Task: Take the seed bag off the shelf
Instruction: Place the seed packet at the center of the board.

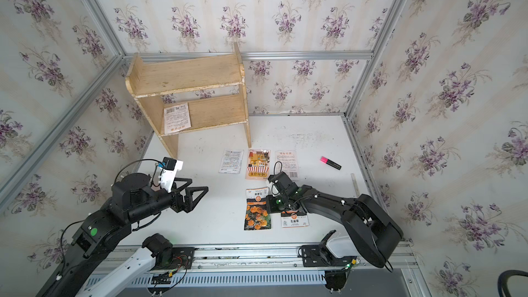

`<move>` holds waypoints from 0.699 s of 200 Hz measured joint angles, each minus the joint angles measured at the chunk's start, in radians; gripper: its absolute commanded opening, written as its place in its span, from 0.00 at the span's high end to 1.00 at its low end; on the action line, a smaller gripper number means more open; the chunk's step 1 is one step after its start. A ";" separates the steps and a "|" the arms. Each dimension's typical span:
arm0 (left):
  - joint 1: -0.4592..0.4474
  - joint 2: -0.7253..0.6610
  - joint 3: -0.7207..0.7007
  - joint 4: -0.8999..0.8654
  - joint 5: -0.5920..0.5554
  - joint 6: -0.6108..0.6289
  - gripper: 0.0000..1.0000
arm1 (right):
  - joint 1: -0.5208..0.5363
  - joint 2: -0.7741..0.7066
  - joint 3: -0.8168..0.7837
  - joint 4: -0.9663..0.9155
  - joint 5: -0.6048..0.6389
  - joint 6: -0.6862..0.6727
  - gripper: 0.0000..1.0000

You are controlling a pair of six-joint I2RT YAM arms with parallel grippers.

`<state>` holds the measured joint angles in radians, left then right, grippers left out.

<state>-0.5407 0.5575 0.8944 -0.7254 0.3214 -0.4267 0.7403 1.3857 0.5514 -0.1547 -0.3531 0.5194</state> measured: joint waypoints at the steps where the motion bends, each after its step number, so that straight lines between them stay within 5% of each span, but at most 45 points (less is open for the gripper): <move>1: 0.000 0.000 -0.001 0.000 0.000 0.000 0.00 | 0.000 0.001 0.000 0.000 0.001 0.000 0.98; 38: 0.000 -0.004 -0.017 0.000 0.000 0.000 0.00 | 0.000 0.024 0.004 0.002 0.021 -0.011 0.86; 75: 0.000 -0.004 -0.020 0.000 -0.004 0.000 0.00 | 0.000 0.006 0.007 -0.008 0.051 -0.021 0.64; 140: 0.000 0.001 -0.018 -0.001 -0.079 -0.001 0.00 | 0.000 -0.119 0.032 -0.100 0.163 -0.045 0.55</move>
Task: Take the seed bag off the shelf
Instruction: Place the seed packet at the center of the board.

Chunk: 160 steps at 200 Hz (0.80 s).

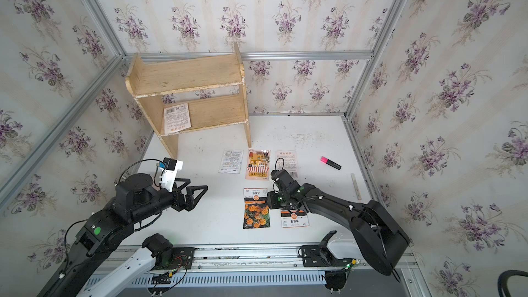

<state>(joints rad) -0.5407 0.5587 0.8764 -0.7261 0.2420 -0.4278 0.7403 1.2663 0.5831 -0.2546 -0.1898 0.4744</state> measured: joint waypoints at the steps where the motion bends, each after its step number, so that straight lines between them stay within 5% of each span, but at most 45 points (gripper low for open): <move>1: 0.000 0.000 0.000 0.000 -0.004 0.000 0.00 | 0.000 -0.003 0.000 -0.001 0.000 -0.001 0.55; 44: 0.000 0.072 -0.007 0.000 -0.204 -0.026 0.00 | 0.005 -0.209 -0.030 0.013 -0.026 -0.037 0.37; 100: 0.001 0.276 0.035 0.052 -0.342 -0.035 0.00 | 0.026 -0.427 0.006 0.035 -0.016 -0.053 0.00; 160: 0.050 0.455 0.182 0.135 -0.399 0.036 0.00 | 0.032 -0.515 0.101 0.044 0.003 -0.082 0.00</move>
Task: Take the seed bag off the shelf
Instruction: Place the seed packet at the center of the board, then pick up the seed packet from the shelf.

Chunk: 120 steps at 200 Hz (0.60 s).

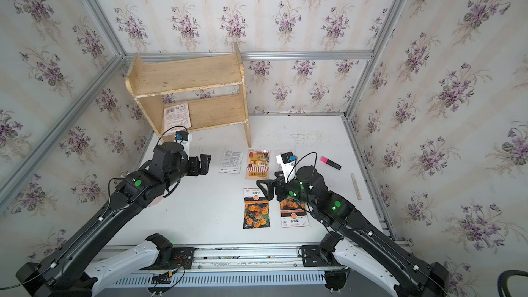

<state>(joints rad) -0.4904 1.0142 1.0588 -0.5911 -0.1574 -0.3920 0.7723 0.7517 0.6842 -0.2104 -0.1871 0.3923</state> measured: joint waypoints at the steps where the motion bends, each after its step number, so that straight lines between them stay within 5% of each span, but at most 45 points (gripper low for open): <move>1: 0.002 0.002 0.002 0.001 0.000 0.001 0.00 | 0.000 -0.001 0.000 0.001 0.000 0.000 0.00; 120: 0.256 0.369 0.287 0.035 0.077 0.105 0.00 | 0.001 -0.082 0.057 0.079 0.098 -0.106 0.00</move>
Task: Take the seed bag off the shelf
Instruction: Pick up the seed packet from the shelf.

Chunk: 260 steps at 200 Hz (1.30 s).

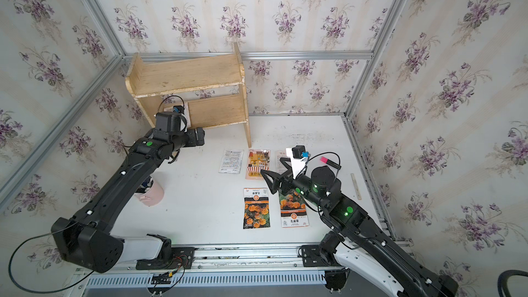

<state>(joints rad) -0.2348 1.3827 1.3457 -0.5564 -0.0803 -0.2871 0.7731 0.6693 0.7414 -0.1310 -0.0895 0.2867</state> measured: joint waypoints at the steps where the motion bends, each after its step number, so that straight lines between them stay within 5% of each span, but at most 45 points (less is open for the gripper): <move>1: 0.001 0.003 0.003 0.000 -0.001 0.001 0.00 | 0.000 0.000 0.000 0.000 0.001 -0.001 0.00; 109: 0.061 0.190 0.076 0.163 -0.174 0.071 0.00 | 0.000 -0.061 -0.013 -0.004 0.060 -0.031 0.00; 260: 0.164 0.275 0.086 0.220 -0.116 0.074 0.00 | 0.000 -0.047 -0.020 -0.008 0.073 -0.031 0.01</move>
<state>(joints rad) -0.0708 1.6573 1.4315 -0.3367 -0.1959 -0.2131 0.7731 0.6228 0.7212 -0.1387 -0.0166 0.2562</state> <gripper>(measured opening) 0.998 0.985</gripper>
